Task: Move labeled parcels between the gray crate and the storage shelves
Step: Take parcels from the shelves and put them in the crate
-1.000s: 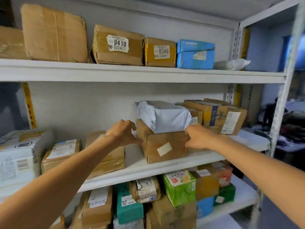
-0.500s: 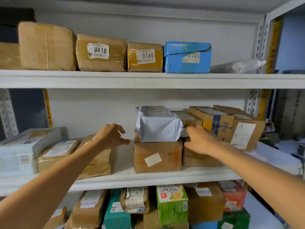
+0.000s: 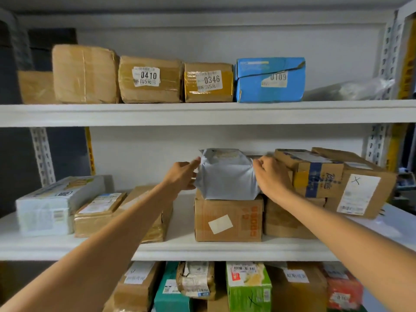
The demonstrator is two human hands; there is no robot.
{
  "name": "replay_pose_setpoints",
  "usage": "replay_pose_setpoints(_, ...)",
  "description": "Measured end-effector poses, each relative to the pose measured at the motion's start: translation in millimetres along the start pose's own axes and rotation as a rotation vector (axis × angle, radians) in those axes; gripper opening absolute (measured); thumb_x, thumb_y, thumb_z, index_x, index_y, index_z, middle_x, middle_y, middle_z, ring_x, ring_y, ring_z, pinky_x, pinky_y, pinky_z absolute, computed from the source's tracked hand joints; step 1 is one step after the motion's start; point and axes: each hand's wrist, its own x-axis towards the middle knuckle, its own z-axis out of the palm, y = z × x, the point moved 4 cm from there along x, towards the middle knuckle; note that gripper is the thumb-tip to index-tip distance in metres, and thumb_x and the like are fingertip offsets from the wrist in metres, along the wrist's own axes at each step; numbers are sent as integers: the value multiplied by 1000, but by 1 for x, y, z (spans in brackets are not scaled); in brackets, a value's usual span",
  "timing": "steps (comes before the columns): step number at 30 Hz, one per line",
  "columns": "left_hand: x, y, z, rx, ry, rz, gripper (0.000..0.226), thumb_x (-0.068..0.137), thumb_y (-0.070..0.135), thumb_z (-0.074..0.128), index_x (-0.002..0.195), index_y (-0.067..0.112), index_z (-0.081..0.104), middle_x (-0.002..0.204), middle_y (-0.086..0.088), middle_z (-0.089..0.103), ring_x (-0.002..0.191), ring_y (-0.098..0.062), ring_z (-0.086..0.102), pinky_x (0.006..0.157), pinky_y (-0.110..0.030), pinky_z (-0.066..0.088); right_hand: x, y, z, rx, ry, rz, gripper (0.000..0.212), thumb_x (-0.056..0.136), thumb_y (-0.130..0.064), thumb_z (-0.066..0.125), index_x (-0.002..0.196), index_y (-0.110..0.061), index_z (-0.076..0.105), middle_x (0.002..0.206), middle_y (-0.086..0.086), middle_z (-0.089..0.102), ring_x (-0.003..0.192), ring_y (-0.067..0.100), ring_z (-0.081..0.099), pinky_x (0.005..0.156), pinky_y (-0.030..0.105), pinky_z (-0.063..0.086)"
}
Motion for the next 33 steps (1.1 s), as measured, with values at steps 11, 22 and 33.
replay_pose_setpoints(11,9,-3,25,53,153,-61,32,87,48,64,84,16,63,93,-12,65,85,-31,66,76,-43,60,7,4,35,310,95,198,34,83,-40,71,77,-14,50,73,0,56,77,27,60,72,44,51)
replay_pose_setpoints(22,-17,-18,5,-188,-18,-59,40,71,16,79,107,11,60,98,-17,65,84,-27,62,69,-32,51,-25,4,27,481,-172,411,40,74,-40,79,104,-18,64,99,4,69,87,20,64,73,34,50)
replay_pose_setpoints(33,-50,-32,24,-111,-350,156,61,67,-18,76,119,9,61,102,-14,72,89,-25,70,72,-36,60,-52,25,33,462,-459,251,125,41,-10,90,148,-29,28,141,-4,50,132,21,45,104,46,45)
